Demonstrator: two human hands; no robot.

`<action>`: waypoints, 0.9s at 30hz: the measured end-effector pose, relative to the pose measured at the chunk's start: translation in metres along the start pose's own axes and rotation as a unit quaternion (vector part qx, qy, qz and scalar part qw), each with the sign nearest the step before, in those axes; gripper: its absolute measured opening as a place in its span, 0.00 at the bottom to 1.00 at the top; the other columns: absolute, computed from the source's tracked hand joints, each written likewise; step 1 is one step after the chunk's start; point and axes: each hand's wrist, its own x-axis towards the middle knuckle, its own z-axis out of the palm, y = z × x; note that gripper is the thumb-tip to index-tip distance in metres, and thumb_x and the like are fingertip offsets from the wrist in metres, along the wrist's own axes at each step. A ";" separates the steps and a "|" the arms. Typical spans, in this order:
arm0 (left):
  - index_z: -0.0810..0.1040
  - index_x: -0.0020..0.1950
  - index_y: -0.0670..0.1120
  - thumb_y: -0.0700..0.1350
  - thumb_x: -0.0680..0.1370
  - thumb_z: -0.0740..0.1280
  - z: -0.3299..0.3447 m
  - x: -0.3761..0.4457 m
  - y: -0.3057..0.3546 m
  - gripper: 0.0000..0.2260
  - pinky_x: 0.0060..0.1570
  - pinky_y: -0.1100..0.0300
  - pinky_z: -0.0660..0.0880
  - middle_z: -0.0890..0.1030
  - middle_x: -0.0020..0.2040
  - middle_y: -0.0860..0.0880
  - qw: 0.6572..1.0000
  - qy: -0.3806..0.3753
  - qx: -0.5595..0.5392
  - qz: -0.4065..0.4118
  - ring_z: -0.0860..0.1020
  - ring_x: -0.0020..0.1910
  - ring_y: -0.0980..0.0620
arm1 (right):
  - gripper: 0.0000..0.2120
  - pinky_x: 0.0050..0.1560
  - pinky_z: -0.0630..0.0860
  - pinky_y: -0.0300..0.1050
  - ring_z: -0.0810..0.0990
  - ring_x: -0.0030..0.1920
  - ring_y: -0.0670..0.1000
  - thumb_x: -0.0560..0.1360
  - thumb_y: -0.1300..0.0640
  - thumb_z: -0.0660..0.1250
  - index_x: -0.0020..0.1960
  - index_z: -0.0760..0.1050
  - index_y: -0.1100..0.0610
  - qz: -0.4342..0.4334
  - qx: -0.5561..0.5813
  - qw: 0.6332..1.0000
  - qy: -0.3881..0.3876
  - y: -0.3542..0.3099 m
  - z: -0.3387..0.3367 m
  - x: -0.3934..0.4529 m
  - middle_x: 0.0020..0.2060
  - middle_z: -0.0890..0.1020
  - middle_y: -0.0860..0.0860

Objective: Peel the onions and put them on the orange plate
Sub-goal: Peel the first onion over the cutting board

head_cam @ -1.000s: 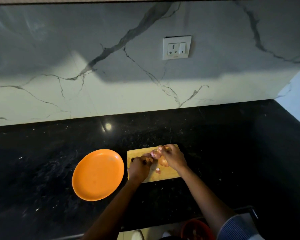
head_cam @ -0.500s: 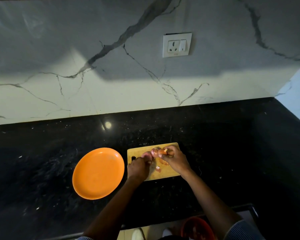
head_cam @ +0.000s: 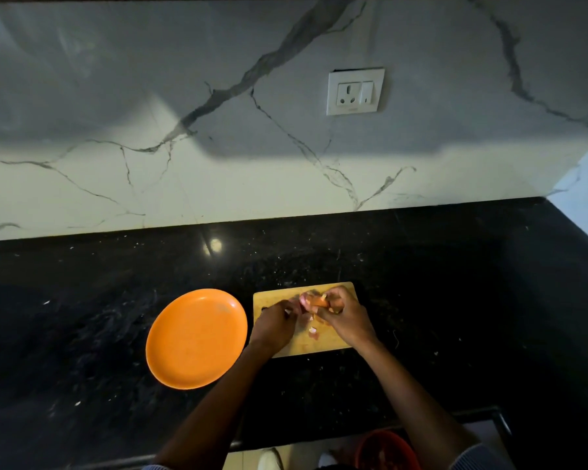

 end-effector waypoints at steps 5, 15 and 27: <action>0.79 0.61 0.53 0.50 0.83 0.63 -0.007 0.000 0.007 0.09 0.48 0.59 0.75 0.83 0.51 0.52 0.989 0.024 -0.143 0.031 0.81 0.51 0.53 | 0.13 0.48 0.72 0.34 0.78 0.52 0.38 0.72 0.43 0.76 0.52 0.77 0.45 -0.020 0.051 0.998 -0.015 -0.007 -0.001 0.001 0.48 0.81 0.39; 0.80 0.55 0.49 0.45 0.83 0.64 -0.008 -0.002 0.022 0.06 0.36 0.63 0.76 0.85 0.45 0.47 0.928 0.009 -0.372 -0.021 0.81 0.38 0.56 | 0.03 0.51 0.81 0.44 0.85 0.48 0.45 0.79 0.54 0.70 0.49 0.82 0.47 -0.024 0.087 0.995 -0.049 -0.018 0.006 0.008 0.45 0.87 0.46; 0.78 0.48 0.49 0.45 0.83 0.63 0.010 -0.051 -0.042 0.07 0.28 0.65 0.70 0.80 0.36 0.51 0.970 -0.035 -0.222 -0.088 0.76 0.28 0.57 | 0.29 0.51 0.73 0.36 0.75 0.58 0.50 0.70 0.33 0.71 0.63 0.70 0.47 0.060 -0.202 0.958 -0.193 0.079 0.014 -0.088 0.58 0.69 0.51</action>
